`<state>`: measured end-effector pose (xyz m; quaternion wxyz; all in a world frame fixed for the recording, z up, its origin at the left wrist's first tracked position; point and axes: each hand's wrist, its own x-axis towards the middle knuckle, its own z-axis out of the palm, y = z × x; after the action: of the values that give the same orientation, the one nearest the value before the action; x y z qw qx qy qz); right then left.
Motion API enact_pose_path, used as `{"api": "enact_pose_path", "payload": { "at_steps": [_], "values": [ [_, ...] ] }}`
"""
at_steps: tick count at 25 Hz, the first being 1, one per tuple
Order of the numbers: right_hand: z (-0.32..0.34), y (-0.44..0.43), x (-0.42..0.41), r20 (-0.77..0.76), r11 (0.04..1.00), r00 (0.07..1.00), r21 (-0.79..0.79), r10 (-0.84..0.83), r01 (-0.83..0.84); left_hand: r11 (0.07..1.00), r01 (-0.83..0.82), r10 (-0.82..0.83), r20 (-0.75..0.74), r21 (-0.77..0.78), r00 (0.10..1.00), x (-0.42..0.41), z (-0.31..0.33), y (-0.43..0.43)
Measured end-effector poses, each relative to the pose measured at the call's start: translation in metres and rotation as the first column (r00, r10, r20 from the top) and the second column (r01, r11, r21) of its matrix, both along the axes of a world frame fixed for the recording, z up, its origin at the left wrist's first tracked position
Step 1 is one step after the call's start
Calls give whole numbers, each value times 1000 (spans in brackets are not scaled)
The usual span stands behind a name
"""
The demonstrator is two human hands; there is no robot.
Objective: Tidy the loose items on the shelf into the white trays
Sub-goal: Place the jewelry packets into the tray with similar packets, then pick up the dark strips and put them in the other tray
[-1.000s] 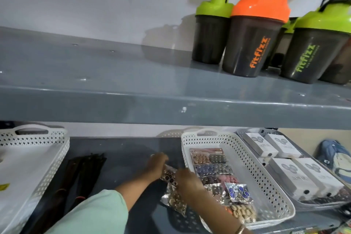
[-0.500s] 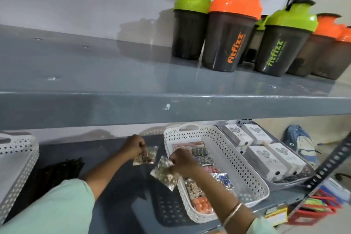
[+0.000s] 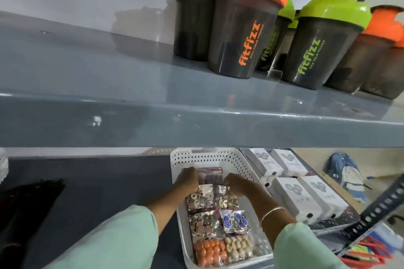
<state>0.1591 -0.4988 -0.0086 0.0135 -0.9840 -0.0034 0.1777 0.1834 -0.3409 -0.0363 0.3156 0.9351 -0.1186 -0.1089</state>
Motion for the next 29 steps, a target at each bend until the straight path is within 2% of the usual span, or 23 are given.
{"api": "enact_pose_path", "payload": {
  "at_steps": [4,8,11,14,16,18,20,22,25,26,29],
  "values": [
    [-7,3,1,41,999,999,26,33,-35,1000,-24,25,17,-10,1000,-6,-13,-3],
    [8,8,-2,262,990,965,135,-3,-34,985,-66,85,111,-161,990,-11,1,8],
    [34,35,-5,381,950,919,310,-100,-26,930,-206,267,173,-303,948,-24,25,46],
    [53,103,-10,403,855,905,510,-135,-99,835,-390,489,197,-388,850,-48,36,125],
    [50,165,-18,365,796,928,582,-78,-162,776,-533,610,182,-338,772,-67,32,189],
    [38,233,-31,243,745,970,651,-20,-148,710,-677,704,158,-195,693,-81,21,252],
    [13,291,-44,15,648,997,761,-70,34,651,-758,756,117,-32,644,-94,6,295],
    [-19,344,-54,-131,598,984,782,-121,178,638,-765,763,67,82,643,-107,-10,322],
    [-46,394,-66,-80,708,985,686,-154,167,644,-745,732,142,174,667,-115,-31,331],
    [-49,405,-66,-52,742,980,645,-193,180,639,-752,729,183,163,659,-113,-35,335],
    [-50,422,-64,-44,755,970,620,-237,213,653,-749,736,137,115,663,-106,-34,339]
  ]
}}
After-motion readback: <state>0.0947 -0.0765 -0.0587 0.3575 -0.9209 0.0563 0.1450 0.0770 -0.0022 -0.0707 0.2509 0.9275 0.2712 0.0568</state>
